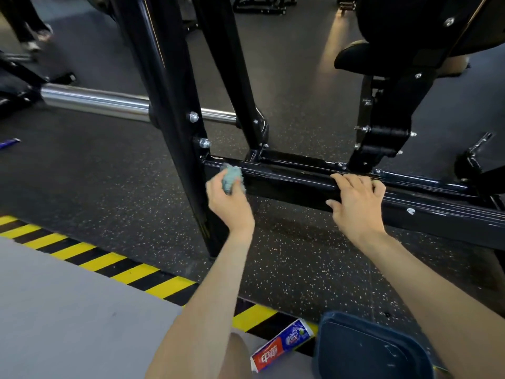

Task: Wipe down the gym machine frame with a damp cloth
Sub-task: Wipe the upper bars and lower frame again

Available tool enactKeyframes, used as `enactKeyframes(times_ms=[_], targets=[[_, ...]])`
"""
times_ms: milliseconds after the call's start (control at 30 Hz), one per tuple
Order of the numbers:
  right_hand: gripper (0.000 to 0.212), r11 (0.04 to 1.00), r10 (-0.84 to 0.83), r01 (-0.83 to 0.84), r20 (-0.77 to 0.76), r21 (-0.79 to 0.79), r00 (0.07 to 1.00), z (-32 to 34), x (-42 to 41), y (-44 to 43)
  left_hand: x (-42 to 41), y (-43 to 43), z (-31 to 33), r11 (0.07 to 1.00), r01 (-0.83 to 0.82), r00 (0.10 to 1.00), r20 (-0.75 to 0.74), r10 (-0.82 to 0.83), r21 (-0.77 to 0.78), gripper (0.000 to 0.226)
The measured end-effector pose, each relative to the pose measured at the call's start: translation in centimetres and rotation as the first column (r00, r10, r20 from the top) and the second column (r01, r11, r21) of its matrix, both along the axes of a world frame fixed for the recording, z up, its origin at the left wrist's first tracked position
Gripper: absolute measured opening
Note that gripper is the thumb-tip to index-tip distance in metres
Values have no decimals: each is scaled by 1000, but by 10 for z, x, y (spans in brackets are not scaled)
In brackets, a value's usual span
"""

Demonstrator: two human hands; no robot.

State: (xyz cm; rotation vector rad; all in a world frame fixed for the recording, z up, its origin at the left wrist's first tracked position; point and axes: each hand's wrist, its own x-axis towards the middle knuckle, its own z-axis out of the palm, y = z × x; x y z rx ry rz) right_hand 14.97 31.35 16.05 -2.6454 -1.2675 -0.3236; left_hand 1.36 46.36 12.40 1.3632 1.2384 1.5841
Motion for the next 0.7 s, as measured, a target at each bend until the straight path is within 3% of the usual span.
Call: enactKeyframes(times_ms=[67,133,200,267,300,367,433,500,567,600,633,700], targets=[[54,1000,3,-3,-6,-8,1000,0,0,0,0,14,0,987,-132,989,51,137,-86,28],[54,1000,4,-5,-8,-15,1000,0,0,-2,17,-6,3,984,-154,986,48,159,-92,34],[54,1000,8,-8,3,-10,1000,-1,0,-2,36,-42,-2,983,39,994,-112,-19,177,37],[54,1000,9,-9,7,1,1000,-1,1,-2,38,-54,-10,868,304,922,-352,-163,392,41],[54,1000,9,-9,5,2,1000,0,1,-1,33,-43,-9,832,346,904,-392,-172,434,40],[54,1000,-2,2,-1,-26,1000,2,-1,0,16,-13,-5,898,216,929,-362,-69,383,35],[54,998,-24,24,-2,-55,1000,3,-4,2,3,3,7,978,42,924,-381,40,205,37],[53,995,-41,40,-9,-88,999,7,-5,4,13,-12,18,955,208,844,-533,-66,211,37],[53,990,-36,38,18,-132,999,12,-3,2,32,-41,24,787,552,662,-720,-210,277,37],[53,989,-28,33,36,-147,999,15,-2,1,37,-45,26,694,665,573,-785,-236,277,41],[54,987,-21,28,46,-157,999,16,0,0,36,-40,31,659,706,515,-827,-225,260,44],[54,987,-21,26,34,-159,999,17,0,1,21,-6,41,771,599,505,-850,-154,216,45]])
